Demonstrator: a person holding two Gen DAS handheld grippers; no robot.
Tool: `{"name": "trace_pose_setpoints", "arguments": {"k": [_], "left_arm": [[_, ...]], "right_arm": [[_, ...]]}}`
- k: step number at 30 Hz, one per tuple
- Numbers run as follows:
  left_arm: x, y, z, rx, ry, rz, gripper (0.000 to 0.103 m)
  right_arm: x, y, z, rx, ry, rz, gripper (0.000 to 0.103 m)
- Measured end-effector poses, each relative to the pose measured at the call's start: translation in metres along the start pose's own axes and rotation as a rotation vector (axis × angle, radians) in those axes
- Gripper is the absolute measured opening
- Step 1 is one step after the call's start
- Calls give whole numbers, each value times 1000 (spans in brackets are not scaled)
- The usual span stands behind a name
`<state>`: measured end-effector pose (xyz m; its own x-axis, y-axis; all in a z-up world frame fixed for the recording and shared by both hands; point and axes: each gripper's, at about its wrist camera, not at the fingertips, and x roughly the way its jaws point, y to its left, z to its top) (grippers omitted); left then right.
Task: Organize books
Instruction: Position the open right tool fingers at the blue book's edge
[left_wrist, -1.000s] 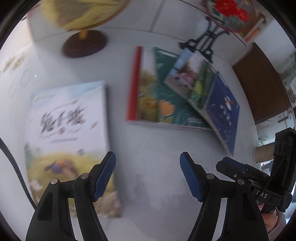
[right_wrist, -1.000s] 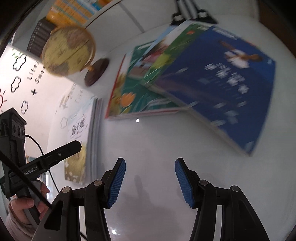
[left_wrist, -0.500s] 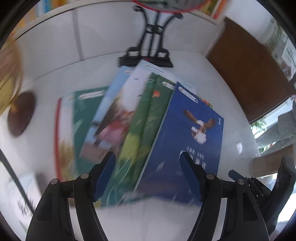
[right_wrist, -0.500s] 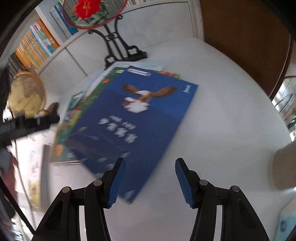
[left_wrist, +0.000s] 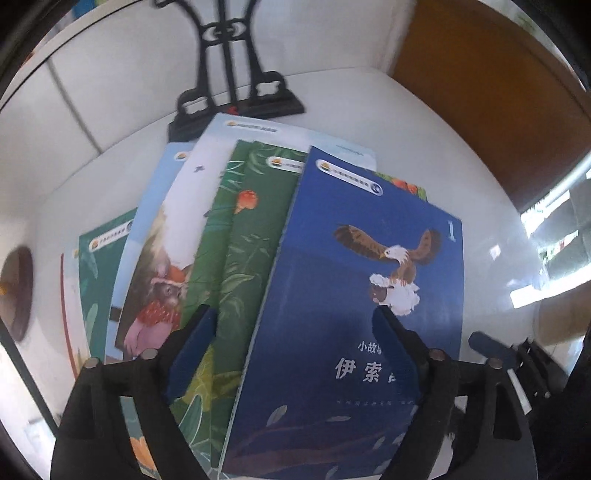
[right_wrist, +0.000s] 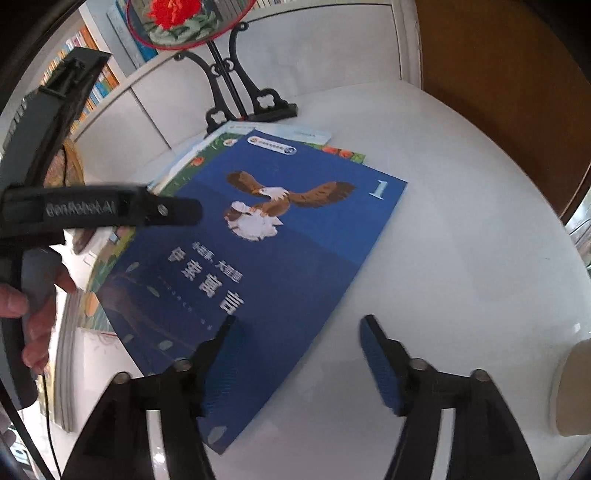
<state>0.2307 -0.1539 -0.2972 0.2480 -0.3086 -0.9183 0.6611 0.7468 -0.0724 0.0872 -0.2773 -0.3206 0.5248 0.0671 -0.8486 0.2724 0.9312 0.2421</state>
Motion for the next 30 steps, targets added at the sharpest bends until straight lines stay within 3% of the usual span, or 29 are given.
{"name": "trace_pose_setpoints", "arguments": {"k": [2, 4, 17, 30], "left_arm": [[1, -5, -3, 40, -2, 20, 88], [0, -8, -6, 63, 3, 29, 88], [-26, -8, -50, 23, 74, -116, 88], [-53, -6, -111, -226, 76, -286, 83]], "right_arm": [[2, 3, 1, -1, -1, 52, 77], [5, 8, 4, -5, 13, 99, 87], [7, 23, 4, -21, 94, 87, 89], [-6, 7, -14, 58, 152, 109, 89]]}}
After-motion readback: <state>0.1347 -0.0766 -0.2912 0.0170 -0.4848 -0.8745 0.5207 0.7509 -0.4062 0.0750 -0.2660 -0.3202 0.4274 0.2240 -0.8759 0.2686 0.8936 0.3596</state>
